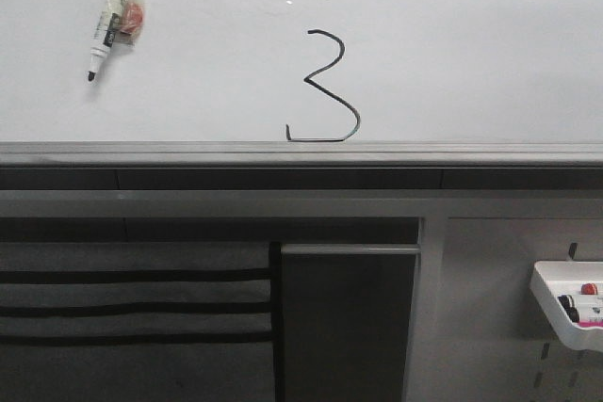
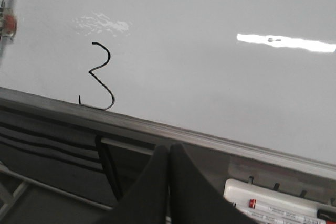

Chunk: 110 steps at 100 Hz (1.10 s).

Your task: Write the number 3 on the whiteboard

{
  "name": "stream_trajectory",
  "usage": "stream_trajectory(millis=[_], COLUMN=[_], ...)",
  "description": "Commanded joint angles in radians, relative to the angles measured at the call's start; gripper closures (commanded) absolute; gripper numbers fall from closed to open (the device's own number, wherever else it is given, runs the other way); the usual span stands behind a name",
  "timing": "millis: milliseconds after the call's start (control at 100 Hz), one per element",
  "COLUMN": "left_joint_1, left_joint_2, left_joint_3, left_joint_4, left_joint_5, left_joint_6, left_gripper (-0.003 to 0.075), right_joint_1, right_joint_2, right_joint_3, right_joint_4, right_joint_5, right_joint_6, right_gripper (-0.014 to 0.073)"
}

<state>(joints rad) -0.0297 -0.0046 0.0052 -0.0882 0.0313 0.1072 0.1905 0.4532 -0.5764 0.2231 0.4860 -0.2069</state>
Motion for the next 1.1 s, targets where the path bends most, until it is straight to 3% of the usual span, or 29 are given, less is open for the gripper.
stream_trajectory(millis=[0,290,530,1010,1050,1080,1090], left_joint_1=[-0.008,-0.008,-0.008,-0.008,-0.008,-0.008,-0.008], left_joint_2=[-0.028,-0.028,-0.028,-0.028,-0.028,-0.028,-0.028], left_joint_3=[0.008,0.008,0.008,0.008,0.008,0.008,0.008], left_joint_4=[-0.010,-0.010,-0.010,-0.010,-0.010,-0.010,-0.010], left_joint_5=[-0.086,-0.086,-0.086,-0.086,-0.086,-0.086,-0.086], left_joint_6=[0.002,0.002,0.002,0.002,0.002,0.002,0.002], left_gripper=[0.0741,0.0741,0.0741,0.0741,0.0741,0.0741,0.0741], right_joint_1=[-0.025,-0.146,-0.195,-0.195,-0.195,-0.195,-0.195], right_joint_2=[-0.058,-0.325,-0.477,-0.477,-0.477,-0.477,-0.477], right_joint_3=[0.017,0.403,0.603,0.613,0.613,0.613,0.613], right_joint_4=[-0.014,0.074,0.116,0.107,0.049,-0.044,-0.130], right_joint_5=[-0.141,-0.472,-0.528,-0.526,-0.525,-0.526,-0.526], right_joint_6=[-0.002,0.012,0.012,0.013,0.054,0.135,0.184], right_gripper=[0.0656,0.0656,0.0656,0.0656,0.0656,0.0656,0.0656])
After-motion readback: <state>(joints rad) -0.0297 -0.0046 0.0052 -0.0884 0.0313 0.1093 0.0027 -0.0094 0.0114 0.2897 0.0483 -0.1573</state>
